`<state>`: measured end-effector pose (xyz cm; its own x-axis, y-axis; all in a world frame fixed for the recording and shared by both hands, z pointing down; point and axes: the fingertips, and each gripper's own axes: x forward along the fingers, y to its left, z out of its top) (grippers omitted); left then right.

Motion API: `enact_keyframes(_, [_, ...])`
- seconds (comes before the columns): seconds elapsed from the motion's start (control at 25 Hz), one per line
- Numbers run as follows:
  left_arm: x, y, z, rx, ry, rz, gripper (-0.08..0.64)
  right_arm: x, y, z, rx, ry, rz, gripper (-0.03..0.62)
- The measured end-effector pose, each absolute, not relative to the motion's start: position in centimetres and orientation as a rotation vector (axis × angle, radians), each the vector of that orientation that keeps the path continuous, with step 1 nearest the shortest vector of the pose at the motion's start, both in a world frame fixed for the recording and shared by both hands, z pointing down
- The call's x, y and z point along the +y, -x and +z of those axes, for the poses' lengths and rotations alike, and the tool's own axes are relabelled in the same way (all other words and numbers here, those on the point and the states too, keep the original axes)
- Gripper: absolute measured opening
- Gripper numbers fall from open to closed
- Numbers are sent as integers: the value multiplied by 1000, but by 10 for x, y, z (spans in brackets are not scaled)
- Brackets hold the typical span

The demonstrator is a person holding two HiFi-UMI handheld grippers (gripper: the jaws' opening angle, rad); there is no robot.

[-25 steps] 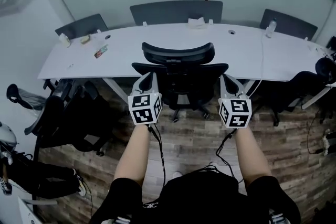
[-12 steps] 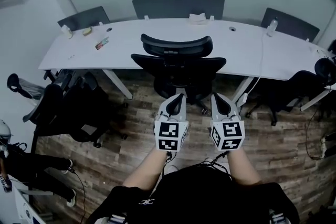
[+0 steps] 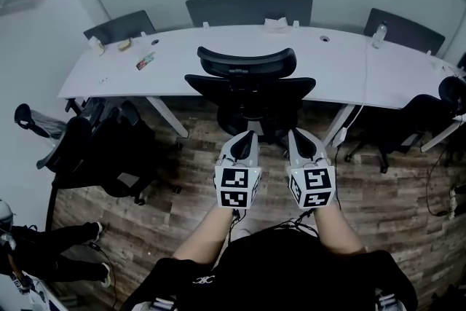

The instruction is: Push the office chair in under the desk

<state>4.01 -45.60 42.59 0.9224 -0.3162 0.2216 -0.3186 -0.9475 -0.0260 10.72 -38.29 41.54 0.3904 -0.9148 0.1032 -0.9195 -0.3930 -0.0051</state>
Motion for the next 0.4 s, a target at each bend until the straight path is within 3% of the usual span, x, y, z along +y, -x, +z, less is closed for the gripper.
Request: enact_keyframes(0.4, [-457, -37, 430, -506, -3101, 376, 8, -391, -98, 417, -1698, -2545, 121, 5])
